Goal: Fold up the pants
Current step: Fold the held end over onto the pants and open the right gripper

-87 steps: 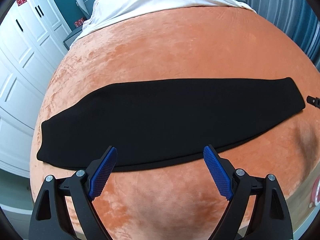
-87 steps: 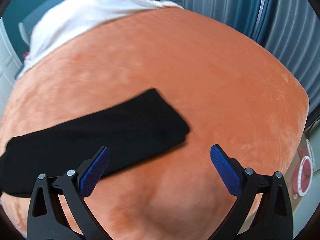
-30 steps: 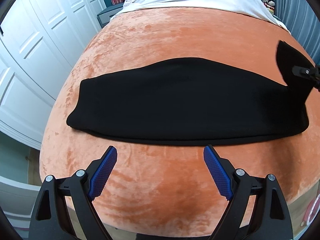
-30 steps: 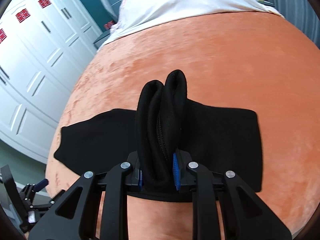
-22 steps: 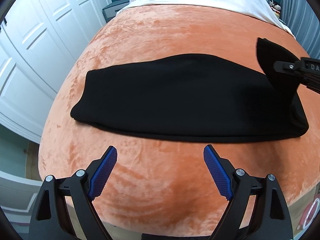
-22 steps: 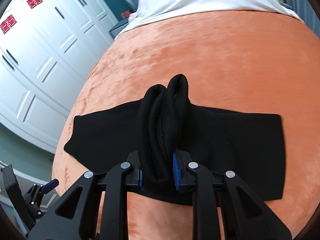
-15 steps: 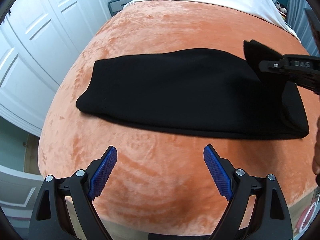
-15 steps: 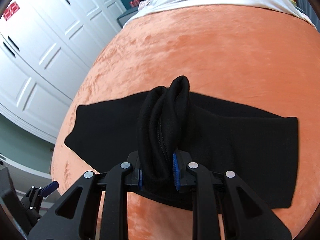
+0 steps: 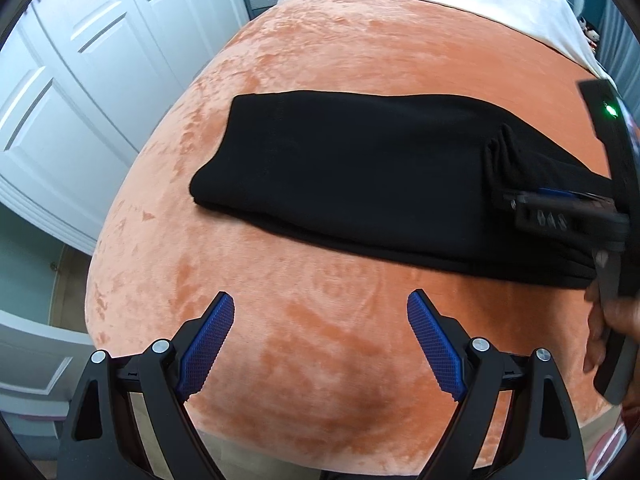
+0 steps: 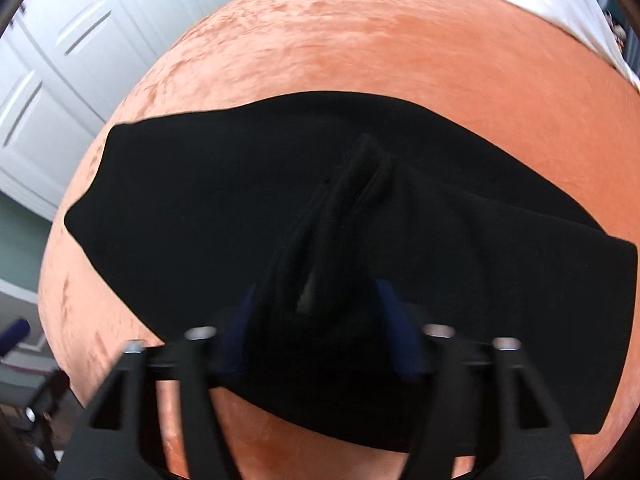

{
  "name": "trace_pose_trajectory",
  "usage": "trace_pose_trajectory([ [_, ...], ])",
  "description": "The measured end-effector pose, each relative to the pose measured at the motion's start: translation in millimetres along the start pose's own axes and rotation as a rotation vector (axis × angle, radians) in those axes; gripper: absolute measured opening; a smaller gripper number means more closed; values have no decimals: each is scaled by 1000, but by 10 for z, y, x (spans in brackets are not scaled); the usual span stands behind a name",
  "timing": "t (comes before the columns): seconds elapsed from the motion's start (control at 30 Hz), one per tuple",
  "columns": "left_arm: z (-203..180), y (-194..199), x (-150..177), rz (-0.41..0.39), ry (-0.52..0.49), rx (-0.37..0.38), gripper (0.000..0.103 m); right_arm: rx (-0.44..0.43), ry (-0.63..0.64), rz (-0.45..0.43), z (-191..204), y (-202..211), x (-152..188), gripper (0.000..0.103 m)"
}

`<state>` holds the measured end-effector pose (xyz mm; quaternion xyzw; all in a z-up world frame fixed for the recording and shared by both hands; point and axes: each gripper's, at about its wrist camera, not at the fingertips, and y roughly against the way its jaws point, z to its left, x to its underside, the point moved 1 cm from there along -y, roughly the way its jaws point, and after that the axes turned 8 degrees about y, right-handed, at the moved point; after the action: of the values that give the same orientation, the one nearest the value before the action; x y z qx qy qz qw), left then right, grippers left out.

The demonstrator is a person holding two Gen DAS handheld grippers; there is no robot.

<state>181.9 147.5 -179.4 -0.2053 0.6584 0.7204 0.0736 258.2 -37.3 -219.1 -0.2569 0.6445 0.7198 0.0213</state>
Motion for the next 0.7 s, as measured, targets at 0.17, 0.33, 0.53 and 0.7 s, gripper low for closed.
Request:
trace_pose_trajectory([
  [0.17, 339, -189, -149, 49, 137, 28, 86, 122, 47, -135, 130, 584, 172, 82],
  [0.33, 707, -464, -357, 85, 277, 43, 86, 202, 15, -176, -44, 1012, 470, 83],
  [0.53, 871, -823, -674, 116, 354, 52, 86, 219, -66, -185, -315, 1320, 727, 83],
  [0.7, 870, -1144, -861, 164, 414, 64, 86, 244, -89, -185, -410, 1447, 858, 83],
])
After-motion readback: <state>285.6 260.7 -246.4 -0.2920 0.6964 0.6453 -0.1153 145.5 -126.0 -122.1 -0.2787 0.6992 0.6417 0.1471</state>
